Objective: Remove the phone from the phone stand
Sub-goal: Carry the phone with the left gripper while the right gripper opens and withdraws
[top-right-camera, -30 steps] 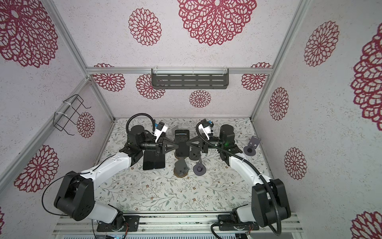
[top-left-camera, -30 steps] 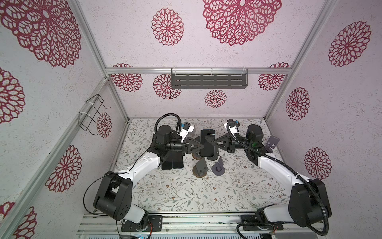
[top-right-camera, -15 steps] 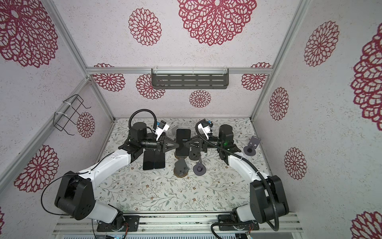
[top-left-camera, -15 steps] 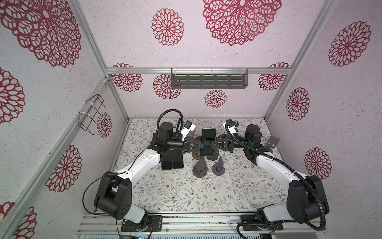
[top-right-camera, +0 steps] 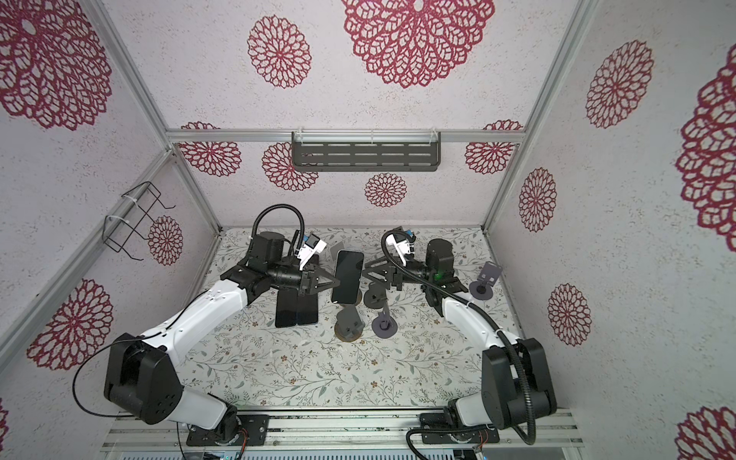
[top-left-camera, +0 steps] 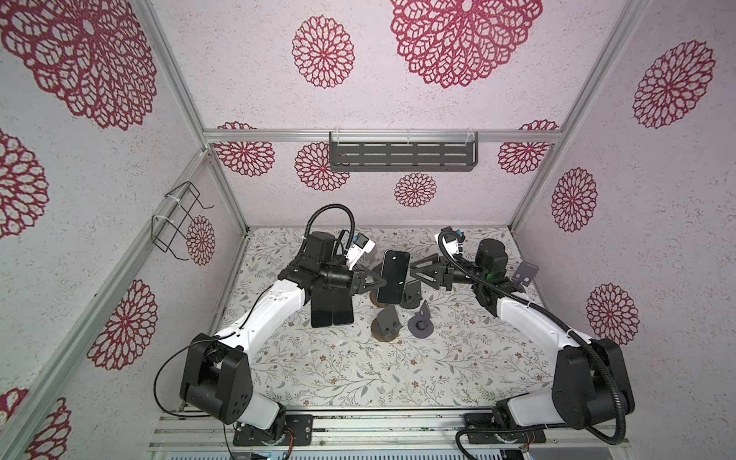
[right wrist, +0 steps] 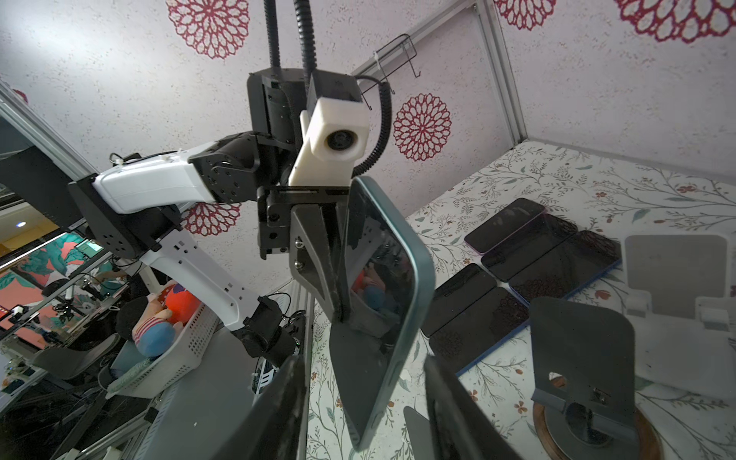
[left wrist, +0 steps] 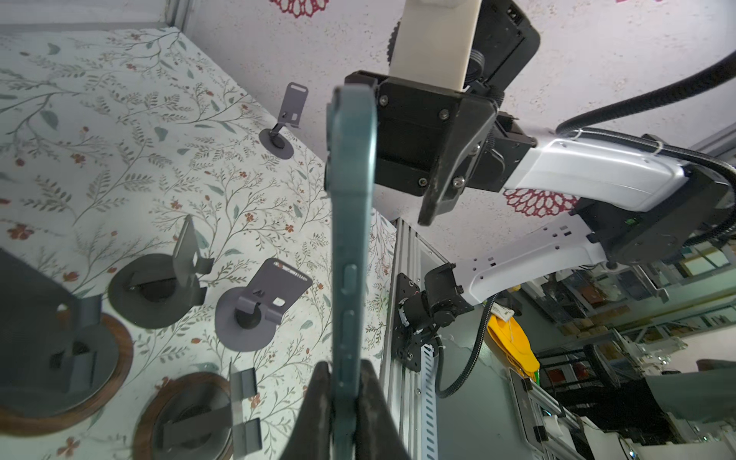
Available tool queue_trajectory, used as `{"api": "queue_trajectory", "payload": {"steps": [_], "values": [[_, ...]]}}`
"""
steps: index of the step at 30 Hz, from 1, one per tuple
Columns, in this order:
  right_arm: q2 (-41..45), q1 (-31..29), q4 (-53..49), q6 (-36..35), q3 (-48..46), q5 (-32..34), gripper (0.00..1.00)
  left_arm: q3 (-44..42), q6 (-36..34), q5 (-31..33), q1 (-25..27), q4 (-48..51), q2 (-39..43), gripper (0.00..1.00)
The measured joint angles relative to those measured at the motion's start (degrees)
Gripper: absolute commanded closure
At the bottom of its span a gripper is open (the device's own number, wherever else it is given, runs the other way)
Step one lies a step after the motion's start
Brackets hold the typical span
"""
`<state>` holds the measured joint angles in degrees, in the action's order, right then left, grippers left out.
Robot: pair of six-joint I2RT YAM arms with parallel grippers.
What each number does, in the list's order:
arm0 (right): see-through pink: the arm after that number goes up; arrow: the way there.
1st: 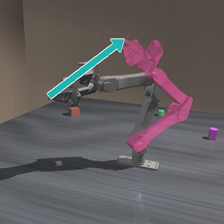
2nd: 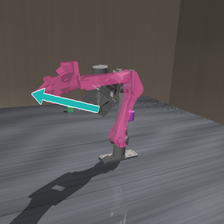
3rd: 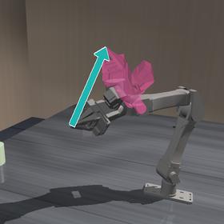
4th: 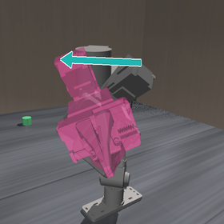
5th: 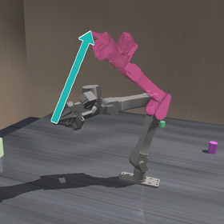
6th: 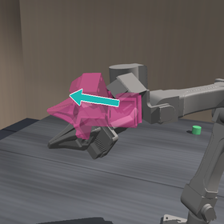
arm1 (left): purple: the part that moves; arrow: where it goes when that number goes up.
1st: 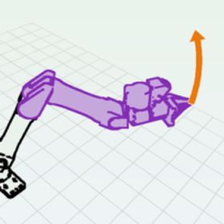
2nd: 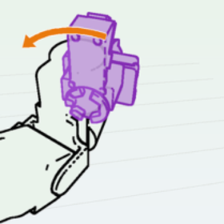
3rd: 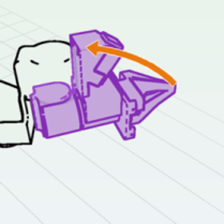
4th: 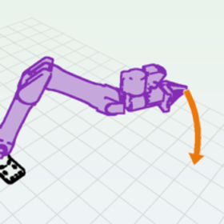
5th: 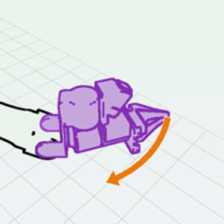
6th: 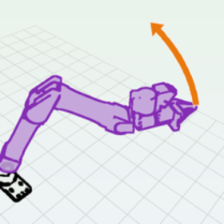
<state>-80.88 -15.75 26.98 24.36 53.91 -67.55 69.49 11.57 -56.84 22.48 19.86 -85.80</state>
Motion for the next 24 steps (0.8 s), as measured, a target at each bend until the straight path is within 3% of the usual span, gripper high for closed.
{"api": "queue_trajectory", "payload": {"steps": [7, 15, 19, 24], "values": [[0.57, 0.39, -8.26, -6.21, 0.76, 3.10, 0.53, 3.48, -1.14, 5.86, -6.58, 16.28, 2.62, 1.00], [2.27, 0.79, -16.39, -12.90, 0.76, 6.45, 0.56, 4.46, -5.77, 16.31, -20.79, 37.22, 5.70, 1.00], [2.64, 0.87, -17.79, -14.36, 0.35, 7.39, 0.56, 3.21, -7.82, 20.83, -27.65, 41.48, 7.04, 1.00], [3.41, 1.09, -19.28, -15.50, -1.07, 7.98, 0.57, 2.78, -9.03, 26.97, -29.62, 44.06, 6.05, 1.00]]}}
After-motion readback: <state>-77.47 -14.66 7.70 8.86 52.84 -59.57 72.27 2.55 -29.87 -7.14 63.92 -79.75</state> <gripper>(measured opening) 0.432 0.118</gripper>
